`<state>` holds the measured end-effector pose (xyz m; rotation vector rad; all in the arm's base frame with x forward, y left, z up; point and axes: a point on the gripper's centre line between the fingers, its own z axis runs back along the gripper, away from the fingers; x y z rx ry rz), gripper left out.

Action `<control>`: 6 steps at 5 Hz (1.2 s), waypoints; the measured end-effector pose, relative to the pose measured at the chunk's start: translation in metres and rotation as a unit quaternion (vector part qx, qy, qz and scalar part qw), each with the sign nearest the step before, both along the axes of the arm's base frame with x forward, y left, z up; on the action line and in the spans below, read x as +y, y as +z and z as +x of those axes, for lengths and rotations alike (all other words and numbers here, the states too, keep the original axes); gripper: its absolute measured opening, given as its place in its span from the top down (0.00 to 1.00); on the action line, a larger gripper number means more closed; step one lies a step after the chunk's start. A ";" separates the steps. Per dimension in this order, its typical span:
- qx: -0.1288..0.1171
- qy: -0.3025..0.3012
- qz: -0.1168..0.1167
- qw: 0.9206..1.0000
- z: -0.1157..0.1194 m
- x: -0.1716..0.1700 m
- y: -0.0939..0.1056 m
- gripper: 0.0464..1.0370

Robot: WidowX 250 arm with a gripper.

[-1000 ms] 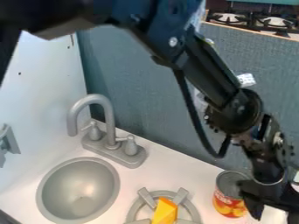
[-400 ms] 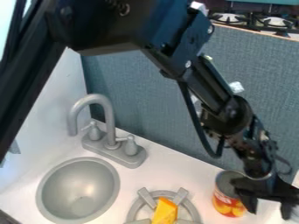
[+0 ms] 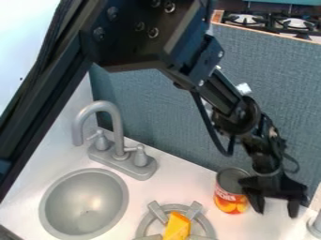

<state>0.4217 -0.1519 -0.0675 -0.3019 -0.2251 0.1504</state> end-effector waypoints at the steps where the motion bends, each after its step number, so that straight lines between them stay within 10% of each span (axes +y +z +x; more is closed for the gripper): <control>1: -0.004 0.060 0.023 0.998 0.017 0.048 0.001 0.04; 4: 0.033 0.085 0.080 0.993 0.005 0.103 -0.002 0.04; 6: 0.011 0.029 0.081 0.996 -0.017 0.102 0.035 0.04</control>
